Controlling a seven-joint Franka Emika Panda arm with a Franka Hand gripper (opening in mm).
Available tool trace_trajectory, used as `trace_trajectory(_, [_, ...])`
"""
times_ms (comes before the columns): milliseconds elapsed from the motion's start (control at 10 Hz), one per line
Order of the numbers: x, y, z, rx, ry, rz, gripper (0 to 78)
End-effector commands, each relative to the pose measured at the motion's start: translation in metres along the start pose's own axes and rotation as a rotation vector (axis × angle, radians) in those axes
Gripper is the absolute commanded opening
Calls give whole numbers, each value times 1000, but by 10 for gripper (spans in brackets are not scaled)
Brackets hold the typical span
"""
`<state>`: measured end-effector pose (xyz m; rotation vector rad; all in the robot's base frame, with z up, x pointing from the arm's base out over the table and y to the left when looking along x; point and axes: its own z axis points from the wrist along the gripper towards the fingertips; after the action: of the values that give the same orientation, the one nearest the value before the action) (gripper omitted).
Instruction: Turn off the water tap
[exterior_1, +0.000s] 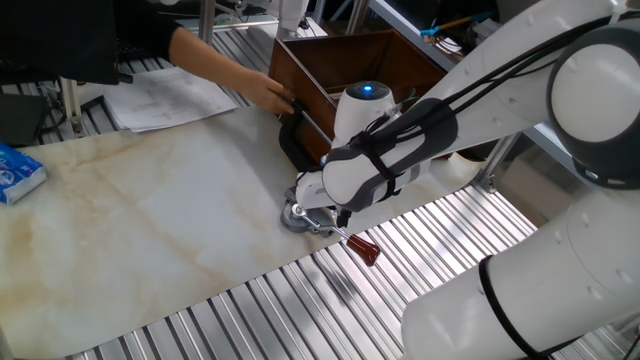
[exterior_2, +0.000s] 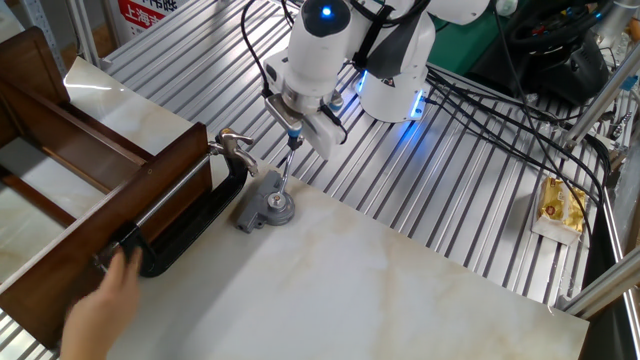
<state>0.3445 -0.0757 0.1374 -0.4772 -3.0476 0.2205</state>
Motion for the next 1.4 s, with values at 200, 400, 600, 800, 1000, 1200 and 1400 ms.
trace_trajectory(200, [-5,2,-3,7,-4,-20,0])
trace_trajectory(400, [-7,3,-5,23,-11,-38,0])
trace_trajectory(600, [-15,8,-10,80,-35,-61,0])
trace_trajectory(800, [-26,17,-22,7,8,-57,0])
trace_trajectory(1000, [-30,35,-47,-62,33,-49,0])
trace_trajectory(1200, [-30,56,-86,-50,35,-50,0])
trace_trajectory(1400, [-33,64,-115,-67,29,-102,0])
